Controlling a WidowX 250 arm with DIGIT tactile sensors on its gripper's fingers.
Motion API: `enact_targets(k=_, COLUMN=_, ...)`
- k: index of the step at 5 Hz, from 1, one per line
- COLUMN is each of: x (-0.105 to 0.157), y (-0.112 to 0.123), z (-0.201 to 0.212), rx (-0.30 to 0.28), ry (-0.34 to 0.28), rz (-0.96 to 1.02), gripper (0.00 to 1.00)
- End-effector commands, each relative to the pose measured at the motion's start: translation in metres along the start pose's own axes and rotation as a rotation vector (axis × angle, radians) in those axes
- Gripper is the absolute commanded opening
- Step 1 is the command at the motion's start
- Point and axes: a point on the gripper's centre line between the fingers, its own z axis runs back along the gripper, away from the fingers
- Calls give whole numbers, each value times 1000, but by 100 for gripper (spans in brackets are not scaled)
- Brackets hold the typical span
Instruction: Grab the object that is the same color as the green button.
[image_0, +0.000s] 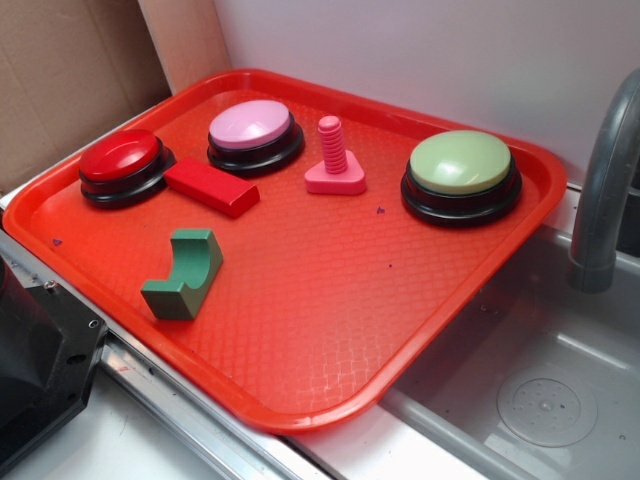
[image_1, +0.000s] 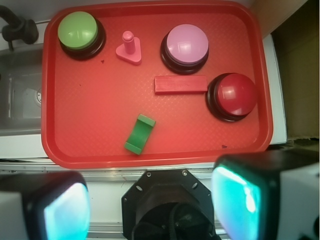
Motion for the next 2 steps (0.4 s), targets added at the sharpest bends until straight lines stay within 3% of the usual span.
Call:
enact_targets(k=1, x=0, y=0, z=0, rx=0, ry=0, rz=0, gripper=100)
enact_targets(k=2, x=8, y=6, z=-51, rx=94, ry=86, rz=80, gripper=100)
